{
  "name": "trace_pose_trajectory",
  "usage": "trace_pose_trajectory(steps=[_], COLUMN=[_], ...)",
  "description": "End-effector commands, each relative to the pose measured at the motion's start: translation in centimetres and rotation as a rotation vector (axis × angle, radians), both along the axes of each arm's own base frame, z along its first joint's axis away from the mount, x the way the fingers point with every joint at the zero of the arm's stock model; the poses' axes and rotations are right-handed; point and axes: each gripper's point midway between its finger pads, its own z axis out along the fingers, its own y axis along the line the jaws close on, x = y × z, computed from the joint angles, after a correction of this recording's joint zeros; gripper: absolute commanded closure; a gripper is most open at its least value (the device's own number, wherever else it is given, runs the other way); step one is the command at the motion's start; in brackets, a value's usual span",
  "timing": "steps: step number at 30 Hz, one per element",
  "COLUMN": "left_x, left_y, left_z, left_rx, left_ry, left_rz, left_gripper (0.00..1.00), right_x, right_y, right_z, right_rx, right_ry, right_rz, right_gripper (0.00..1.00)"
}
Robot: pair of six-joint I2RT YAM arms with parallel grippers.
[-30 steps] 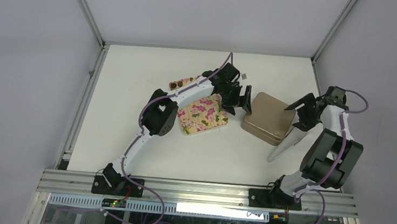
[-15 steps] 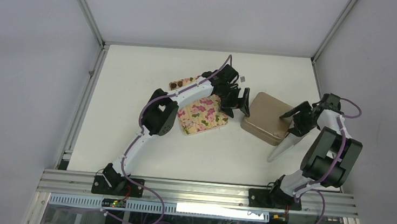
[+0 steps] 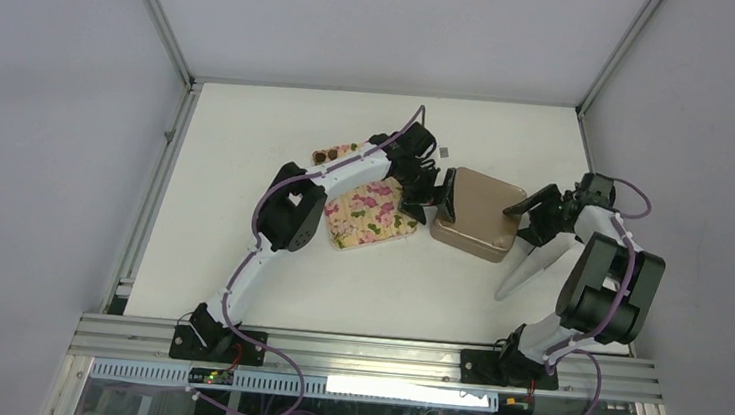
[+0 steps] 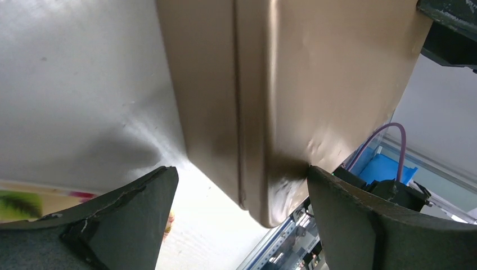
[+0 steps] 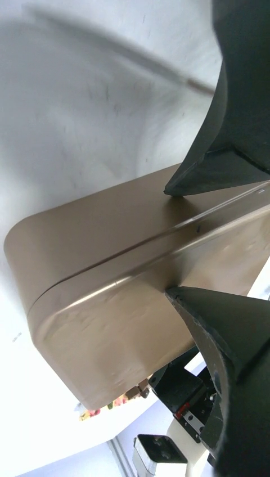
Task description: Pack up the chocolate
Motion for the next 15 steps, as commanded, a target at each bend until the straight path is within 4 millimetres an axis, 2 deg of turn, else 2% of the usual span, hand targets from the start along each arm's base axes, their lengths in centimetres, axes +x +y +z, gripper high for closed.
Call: trace_pose_trajectory(steps=[1, 4, 6, 8, 12, 15], left_x=[0.6, 0.6, 0.5, 0.2, -0.3, -0.6], left_y=[2.0, 2.4, 2.6, 2.8, 3.3, 3.8], left_z=[2.2, 1.7, 1.3, 0.9, 0.2, -0.5], left_rx=[0.03, 0.043, 0.053, 0.061, 0.08, 0.098], left_ry=[-0.061, -0.053, -0.044, -0.031, -0.014, -0.004], left_rz=[0.01, 0.016, 0.018, 0.019, 0.019, 0.02], left_gripper=[0.1, 0.1, 0.1, 0.1, 0.1, 0.1], right_x=[-0.1, 0.7, 0.8, 0.7, 0.3, 0.1], right_y=[3.6, 4.4, 4.0, 2.9, 0.8, -0.2], right_z=[-1.5, -1.2, -0.7, 0.2, 3.3, 6.1], right_rx=[0.069, 0.057, 0.02, -0.05, -0.191, -0.266], right_ry=[0.054, 0.058, 0.07, 0.071, 0.051, 0.007], right_rz=[0.054, 0.08, 0.077, 0.07, 0.041, 0.023], right_gripper=[0.39, 0.39, 0.38, 0.32, 0.13, 0.1])
